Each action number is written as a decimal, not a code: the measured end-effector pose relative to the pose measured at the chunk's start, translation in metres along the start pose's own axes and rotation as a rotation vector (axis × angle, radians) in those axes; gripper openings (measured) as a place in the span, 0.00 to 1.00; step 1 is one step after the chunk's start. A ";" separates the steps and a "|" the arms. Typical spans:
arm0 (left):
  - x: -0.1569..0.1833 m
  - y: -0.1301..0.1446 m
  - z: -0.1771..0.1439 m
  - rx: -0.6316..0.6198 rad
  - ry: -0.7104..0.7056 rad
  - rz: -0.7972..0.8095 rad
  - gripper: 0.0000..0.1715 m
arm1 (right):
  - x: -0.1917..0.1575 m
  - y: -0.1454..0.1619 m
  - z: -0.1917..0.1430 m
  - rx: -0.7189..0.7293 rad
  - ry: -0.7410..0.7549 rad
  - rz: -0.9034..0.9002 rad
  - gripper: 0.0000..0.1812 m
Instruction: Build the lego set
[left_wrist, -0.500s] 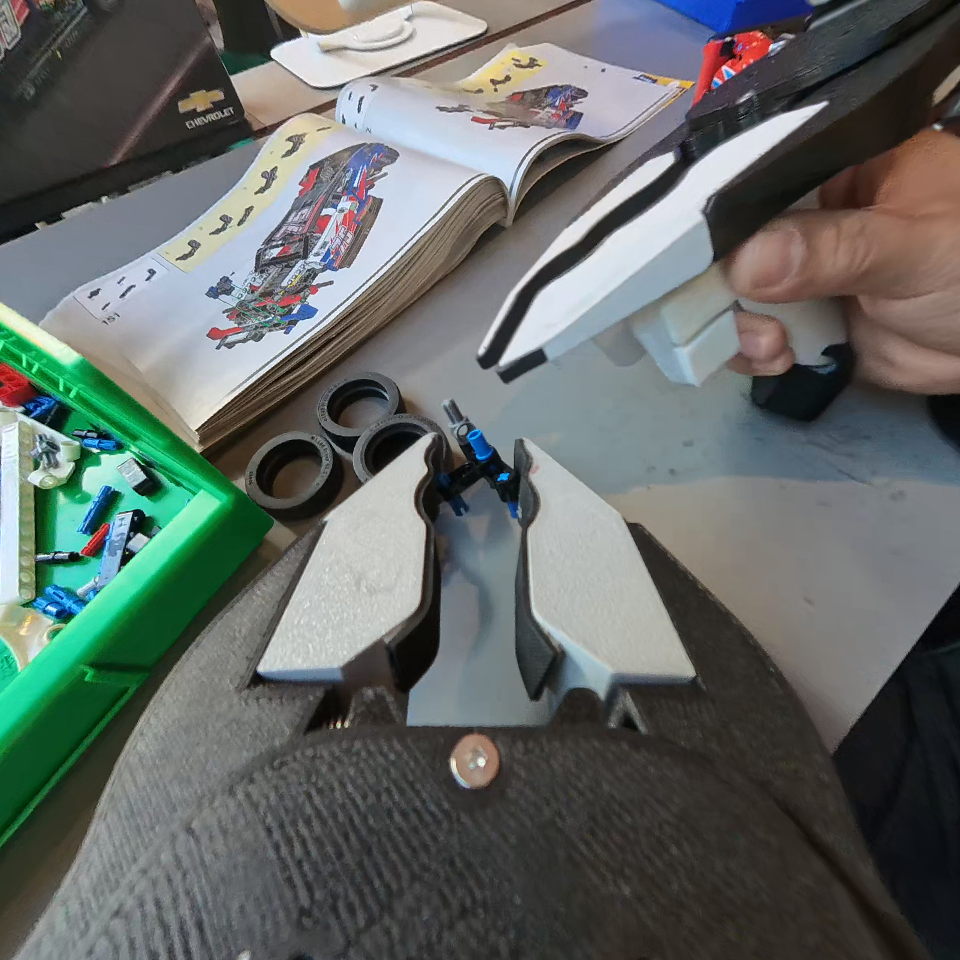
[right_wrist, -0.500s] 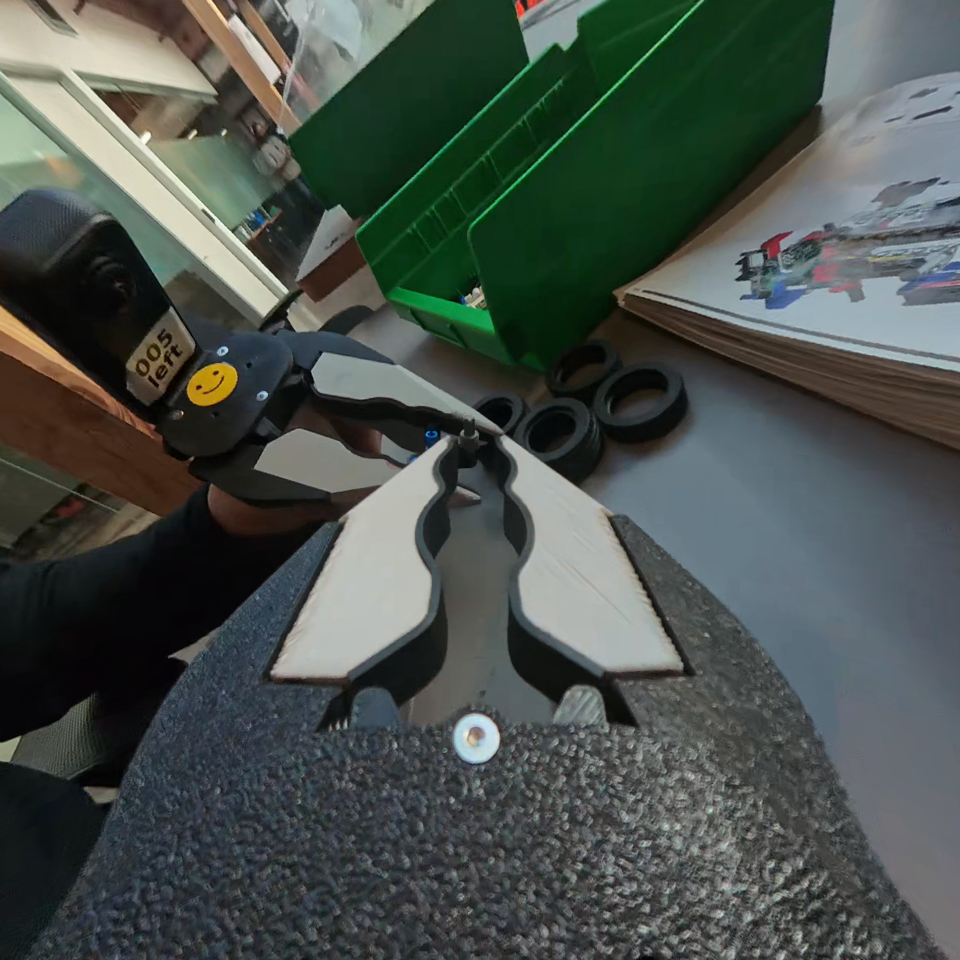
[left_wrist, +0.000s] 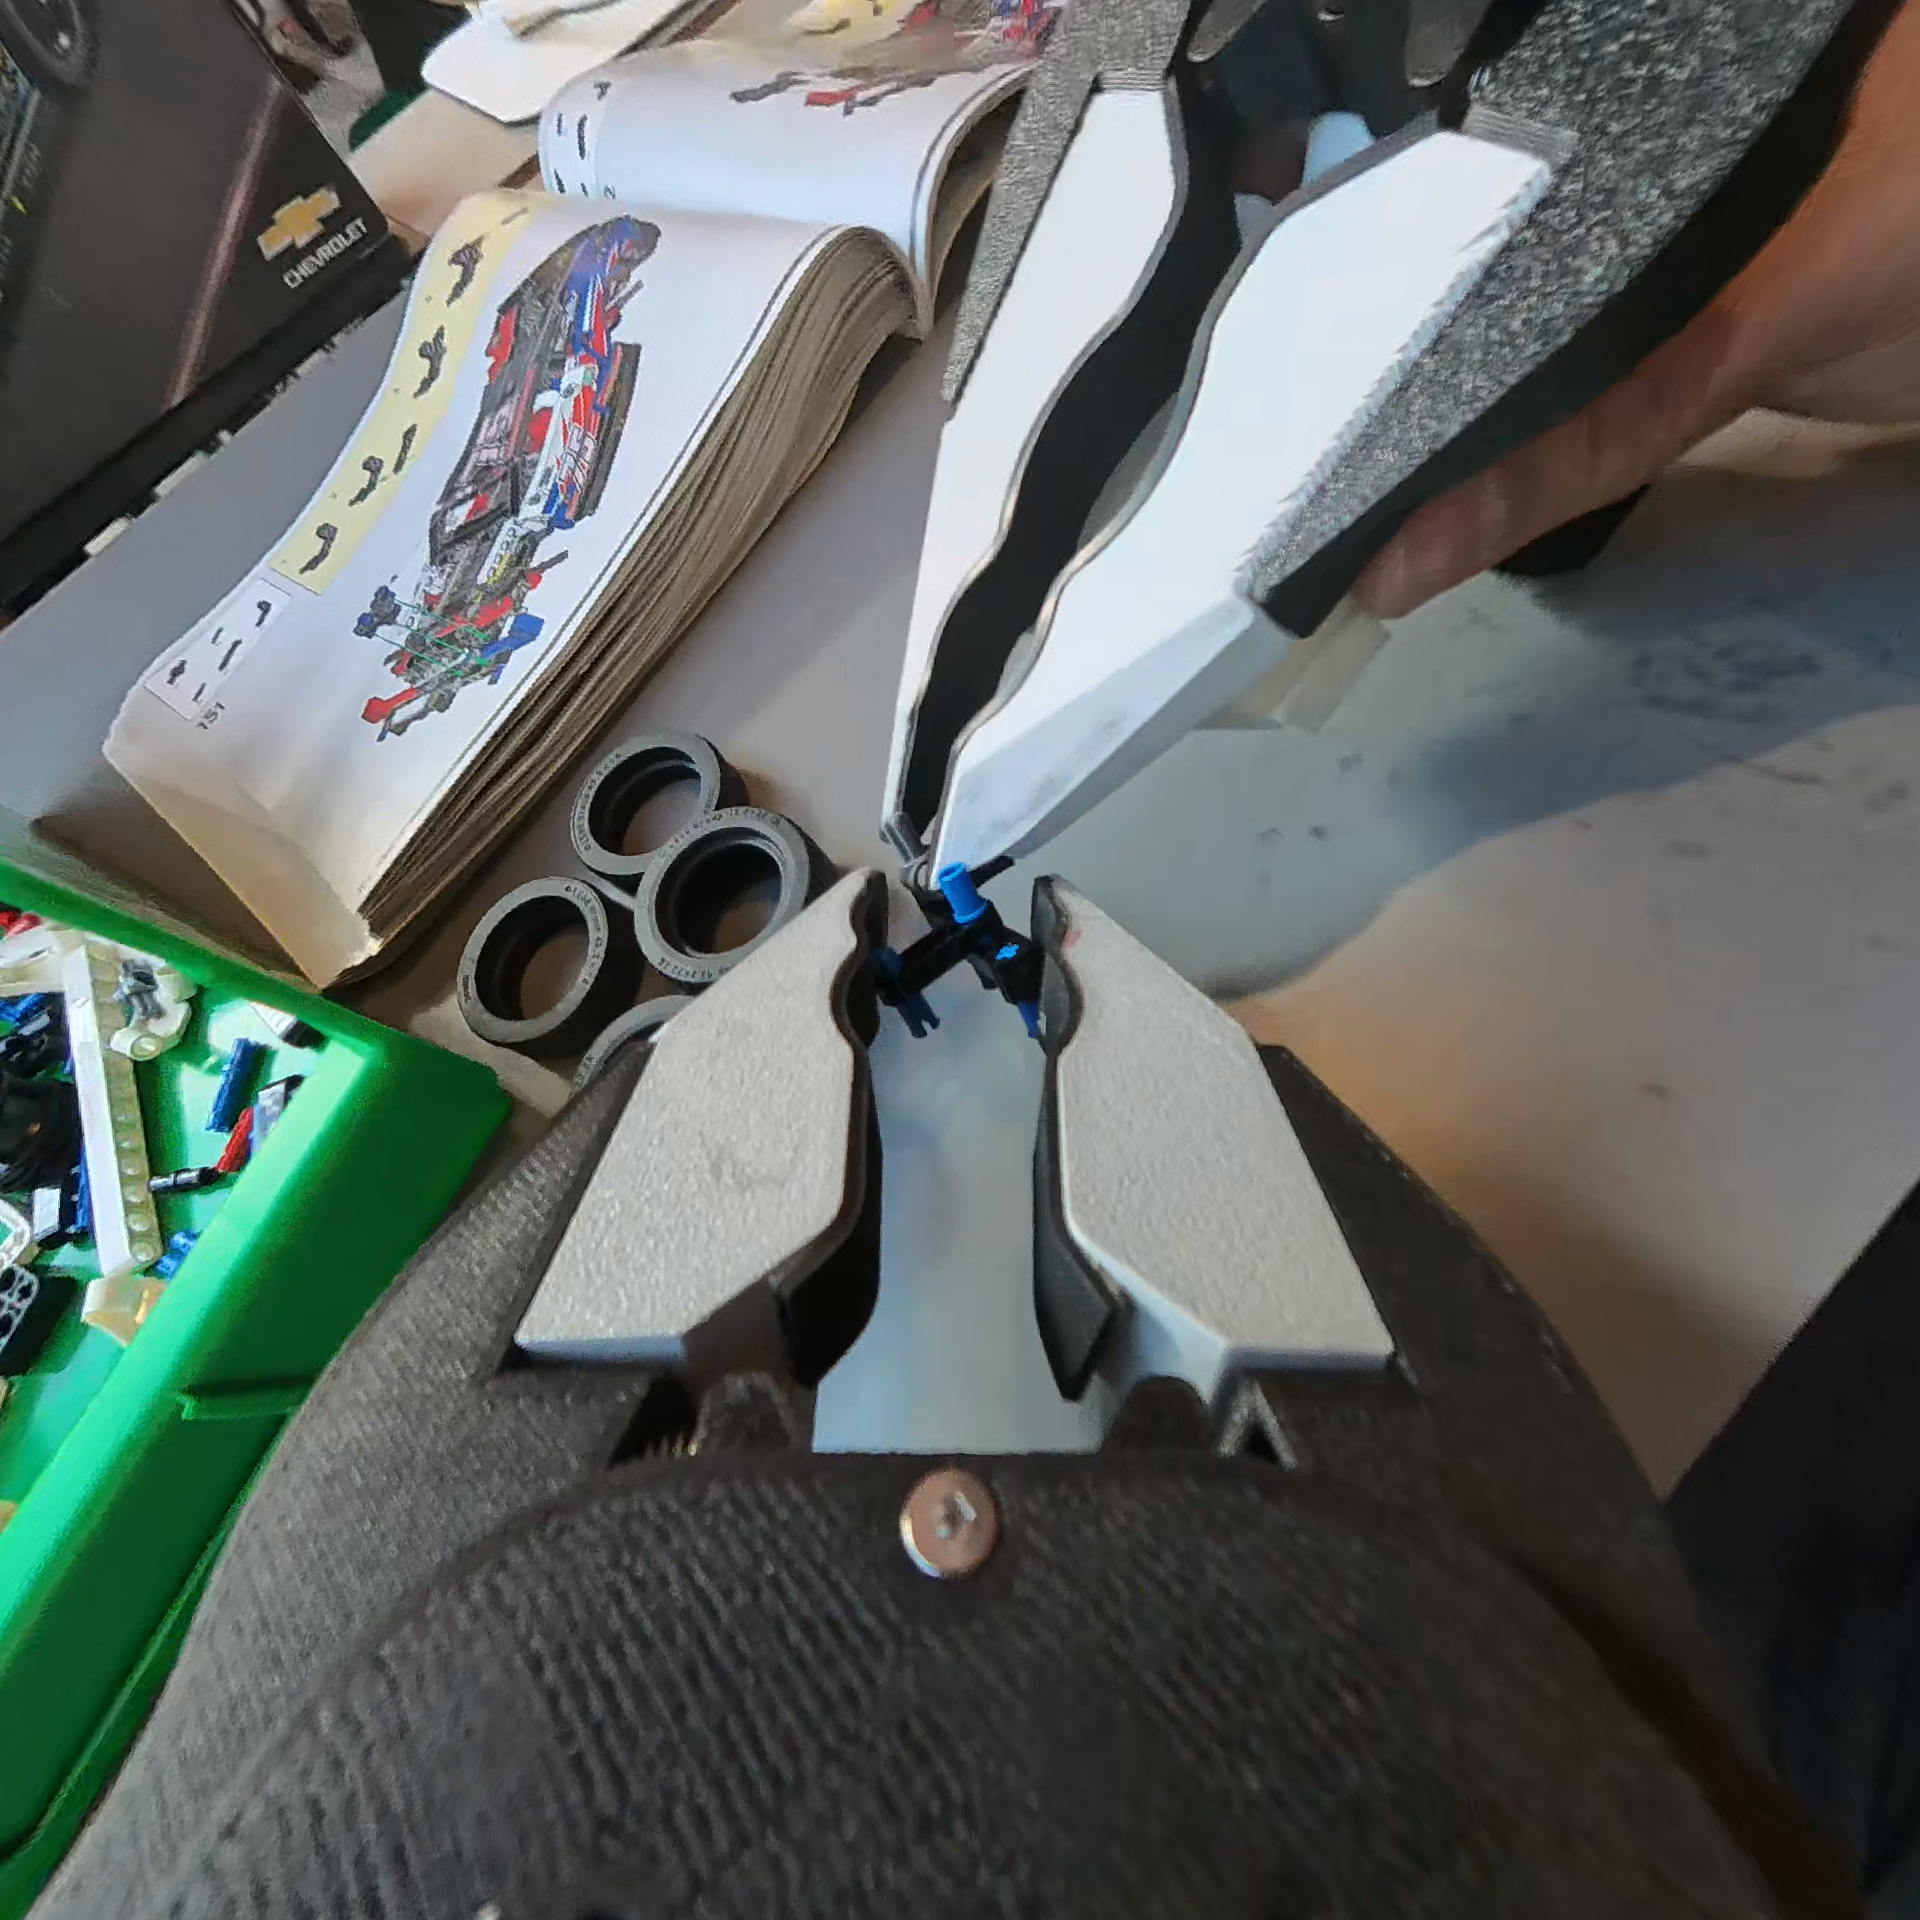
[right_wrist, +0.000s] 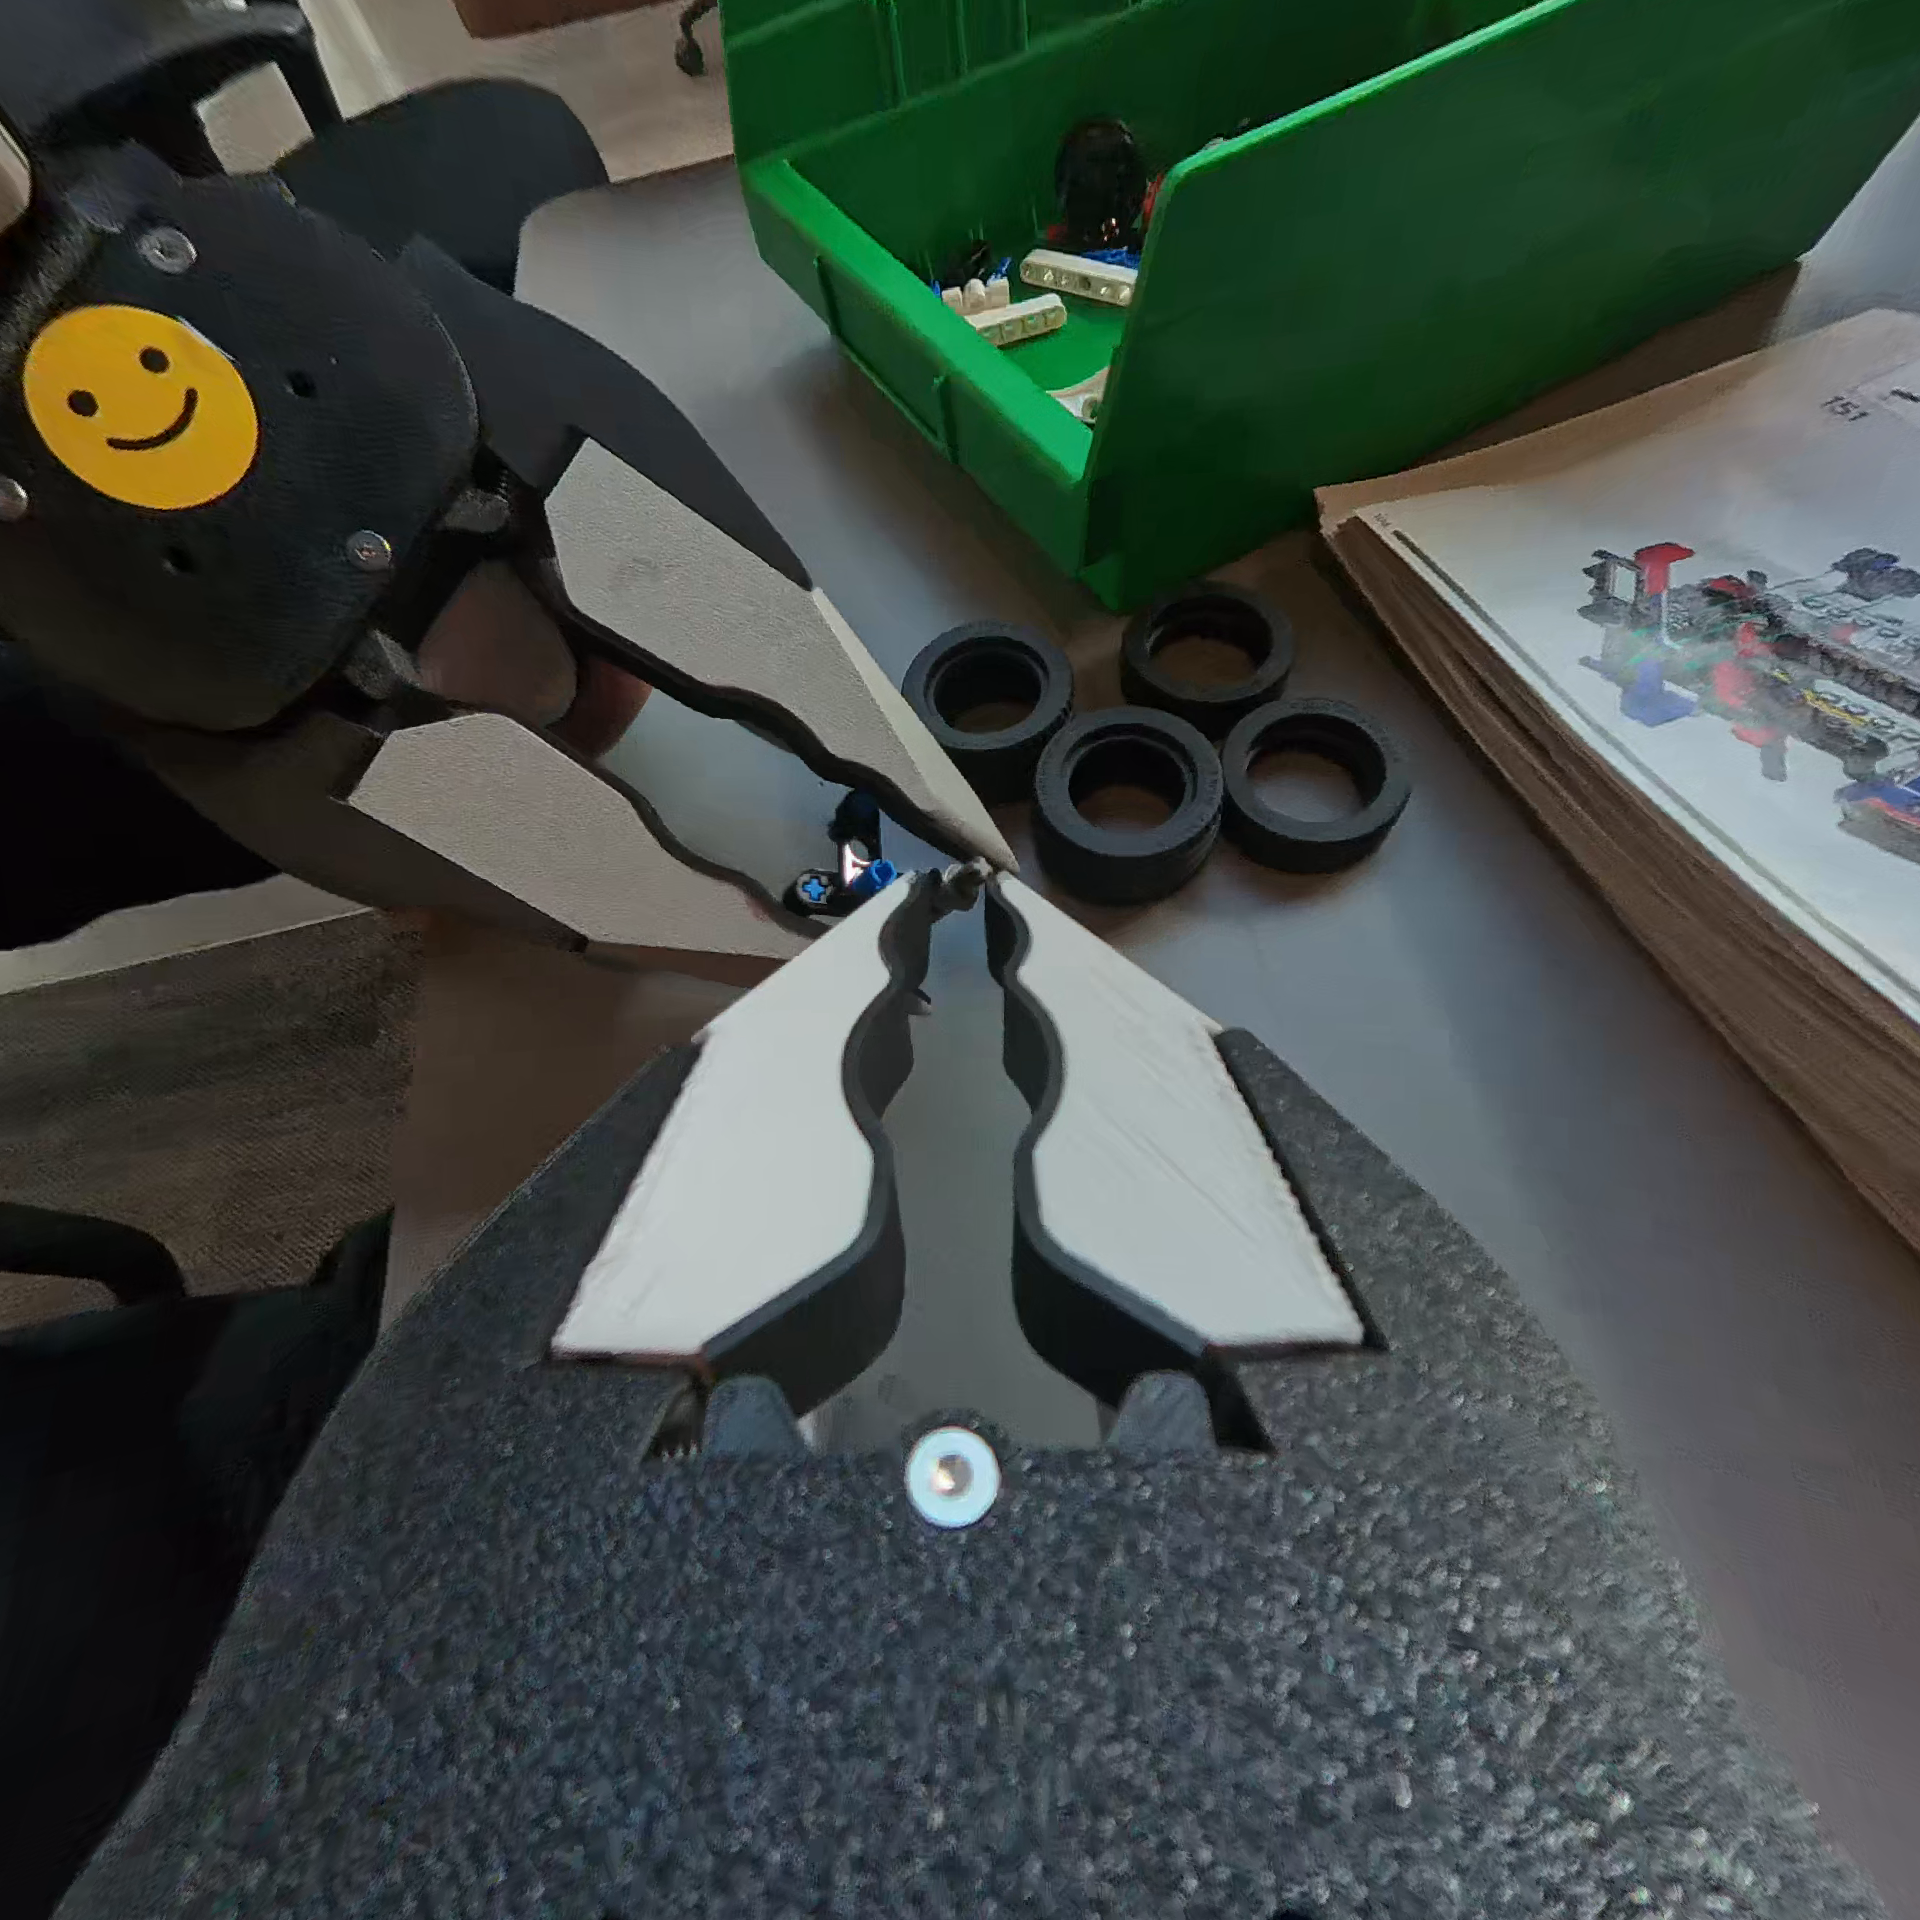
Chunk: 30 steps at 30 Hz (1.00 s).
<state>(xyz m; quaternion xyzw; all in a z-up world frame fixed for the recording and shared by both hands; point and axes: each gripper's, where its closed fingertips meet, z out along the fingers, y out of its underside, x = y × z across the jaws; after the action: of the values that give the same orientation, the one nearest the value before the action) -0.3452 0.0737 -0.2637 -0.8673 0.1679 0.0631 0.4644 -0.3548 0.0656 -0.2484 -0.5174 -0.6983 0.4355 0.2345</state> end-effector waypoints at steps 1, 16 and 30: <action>0.000 0.000 0.000 -0.002 -0.004 0.014 0.15 | 0.000 0.001 0.001 -0.005 -0.002 -0.023 0.05; 0.013 0.020 0.003 -0.131 0.098 -0.066 0.15 | -0.002 0.011 0.008 -0.068 0.128 -0.151 0.01; -0.012 -0.021 0.004 0.134 0.192 -0.472 0.16 | 0.022 -0.029 -0.006 0.161 0.344 -0.179 0.00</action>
<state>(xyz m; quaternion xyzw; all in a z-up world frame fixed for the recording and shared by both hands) -0.3486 0.0902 -0.2465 -0.8518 0.0081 -0.1408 0.5046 -0.3728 0.0857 -0.2236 -0.4995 -0.6541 0.3729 0.4286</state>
